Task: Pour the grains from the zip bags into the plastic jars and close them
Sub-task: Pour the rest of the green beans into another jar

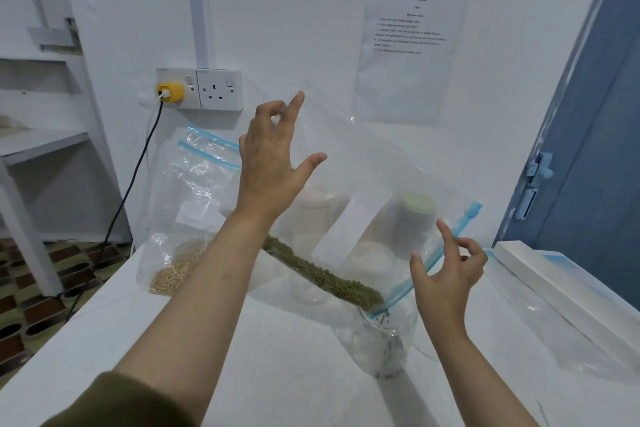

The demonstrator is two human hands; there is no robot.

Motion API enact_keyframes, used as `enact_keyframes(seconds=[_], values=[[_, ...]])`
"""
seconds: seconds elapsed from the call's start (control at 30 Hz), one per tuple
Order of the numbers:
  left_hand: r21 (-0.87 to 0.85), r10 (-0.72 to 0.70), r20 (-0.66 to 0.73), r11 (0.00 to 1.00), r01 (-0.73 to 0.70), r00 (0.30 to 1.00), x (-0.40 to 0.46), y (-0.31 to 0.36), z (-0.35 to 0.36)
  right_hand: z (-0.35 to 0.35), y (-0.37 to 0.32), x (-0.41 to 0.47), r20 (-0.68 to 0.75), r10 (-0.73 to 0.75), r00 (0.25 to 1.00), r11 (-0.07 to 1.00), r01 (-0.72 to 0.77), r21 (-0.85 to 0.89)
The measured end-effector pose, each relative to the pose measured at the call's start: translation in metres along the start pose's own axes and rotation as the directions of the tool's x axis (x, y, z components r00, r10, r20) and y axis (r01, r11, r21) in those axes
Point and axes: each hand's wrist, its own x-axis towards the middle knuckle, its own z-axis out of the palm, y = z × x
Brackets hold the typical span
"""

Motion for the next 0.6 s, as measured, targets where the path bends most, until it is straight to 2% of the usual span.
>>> enact_keyframes(seconds=[0.23, 0.37, 0.47, 0.6], values=[[0.004, 0.044, -0.004, 0.999, -0.044, 0.999, -0.001, 0.001, 0.004, -0.001, 0.000, 0.010, -0.074, -0.030, 0.997, 0.986, 0.018, -0.167], [-0.007, 0.066, -0.014, 0.998, -0.066, 0.998, -0.001, -0.001, 0.006, 0.002, -0.006, 0.008, 0.005, -0.179, 0.984, 0.972, 0.177, -0.155], [-0.008, 0.073, -0.016, 0.997, -0.073, 0.997, -0.001, -0.001, 0.006, 0.005, -0.022, 0.013, 0.071, -0.329, 0.942, 0.934, 0.336, -0.121], [-0.015, 0.087, -0.018, 0.996, -0.087, 0.996, -0.001, 0.000, 0.006, 0.008, -0.057, 0.036, 0.115, -0.537, 0.836, 0.784, 0.545, -0.298]])
